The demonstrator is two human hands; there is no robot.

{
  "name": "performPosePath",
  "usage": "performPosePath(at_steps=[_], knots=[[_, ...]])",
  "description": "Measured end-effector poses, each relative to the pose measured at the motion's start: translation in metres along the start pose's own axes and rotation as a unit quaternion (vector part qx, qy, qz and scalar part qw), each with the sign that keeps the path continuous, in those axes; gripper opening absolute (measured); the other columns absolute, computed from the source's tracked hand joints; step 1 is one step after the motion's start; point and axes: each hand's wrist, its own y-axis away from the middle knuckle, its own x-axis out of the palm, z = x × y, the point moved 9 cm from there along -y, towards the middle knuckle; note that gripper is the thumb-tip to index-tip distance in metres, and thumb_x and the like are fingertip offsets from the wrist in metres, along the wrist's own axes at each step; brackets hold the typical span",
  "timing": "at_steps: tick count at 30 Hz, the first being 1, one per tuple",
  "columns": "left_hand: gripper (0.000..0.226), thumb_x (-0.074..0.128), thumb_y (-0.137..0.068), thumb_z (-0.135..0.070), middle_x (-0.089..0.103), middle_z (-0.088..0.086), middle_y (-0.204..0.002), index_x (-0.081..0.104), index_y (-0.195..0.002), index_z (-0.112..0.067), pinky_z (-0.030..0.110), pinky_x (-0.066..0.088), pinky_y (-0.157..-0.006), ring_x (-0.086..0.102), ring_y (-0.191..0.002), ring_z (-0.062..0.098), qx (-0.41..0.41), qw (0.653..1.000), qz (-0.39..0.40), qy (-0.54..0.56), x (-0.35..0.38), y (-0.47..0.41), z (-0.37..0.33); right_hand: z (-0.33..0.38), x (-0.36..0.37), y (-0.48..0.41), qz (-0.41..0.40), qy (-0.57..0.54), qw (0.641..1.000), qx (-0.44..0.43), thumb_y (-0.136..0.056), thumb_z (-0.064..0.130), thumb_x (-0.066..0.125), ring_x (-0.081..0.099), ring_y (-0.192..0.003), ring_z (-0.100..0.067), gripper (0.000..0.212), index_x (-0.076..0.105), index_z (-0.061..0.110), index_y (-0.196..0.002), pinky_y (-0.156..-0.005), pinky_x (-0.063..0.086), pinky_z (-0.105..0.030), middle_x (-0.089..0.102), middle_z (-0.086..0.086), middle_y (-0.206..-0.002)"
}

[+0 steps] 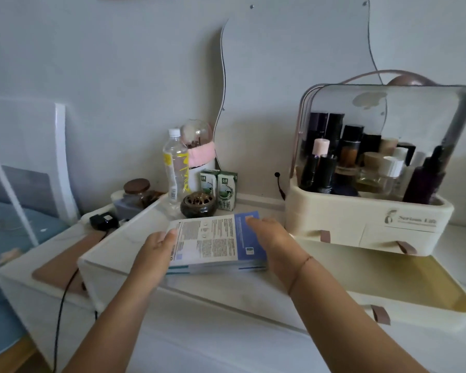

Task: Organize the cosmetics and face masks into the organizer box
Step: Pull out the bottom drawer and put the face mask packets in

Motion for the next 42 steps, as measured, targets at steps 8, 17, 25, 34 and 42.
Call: performPosePath(at_steps=[8,17,25,34,42], knots=[[0.029,0.048,-0.097,-0.031,0.069,0.001,-0.102,0.060,-0.118,-0.016,0.027,0.044,-0.069,0.064,-0.087,0.013,-0.003,0.990,-0.001,0.138,-0.012,-0.008,0.009,0.006,0.001,-0.009,-0.051,-0.007,0.998,-0.032,-0.094,0.019,0.051,0.062,-0.045,-0.013,0.016,0.059,0.008,-0.100,-0.039,0.046,-0.020,0.066,-0.001,-0.059],[0.043,0.059,-0.088,-0.001,0.062,-0.007,-0.110,0.051,-0.125,-0.020,0.018,0.045,-0.070,0.061,-0.092,0.004,0.054,0.976,-0.075,0.197,-0.014,-0.015,0.007,0.012,0.001,-0.013,-0.071,-0.003,0.992,-0.107,-0.088,-0.006,0.051,0.065,-0.053,-0.011,0.026,0.057,0.009,-0.109,-0.042,0.051,-0.021,0.065,-0.001,-0.075],[0.046,0.066,-0.083,0.002,0.070,-0.002,-0.107,0.053,-0.121,-0.021,0.033,0.055,-0.080,0.068,-0.096,0.014,0.087,0.962,-0.054,0.252,-0.012,-0.006,0.006,0.032,0.002,0.007,-0.086,-0.062,0.963,-0.249,-0.081,-0.016,0.047,0.060,-0.056,-0.005,0.040,0.055,0.022,-0.075,-0.051,0.050,-0.019,0.063,0.001,-0.073],[0.048,0.083,-0.063,-0.013,0.073,0.001,-0.108,0.066,-0.103,-0.035,0.027,0.057,-0.073,0.069,-0.100,0.017,0.121,0.954,0.118,0.246,-0.013,-0.001,0.013,0.010,-0.001,0.035,0.033,-0.099,0.961,-0.256,-0.080,-0.013,0.059,0.065,-0.072,-0.021,0.042,0.060,0.028,-0.072,-0.059,0.052,-0.033,0.071,-0.001,-0.080],[0.055,0.080,-0.064,-0.028,0.072,0.000,-0.113,0.060,-0.116,-0.027,0.030,0.053,-0.080,0.066,-0.106,0.019,0.127,0.959,0.148,0.206,-0.008,0.010,0.008,-0.018,0.006,0.040,-0.005,-0.071,0.977,-0.203,-0.078,-0.002,0.069,0.070,-0.074,-0.001,0.027,0.064,0.023,-0.088,-0.056,0.052,-0.012,0.074,0.012,-0.080]])
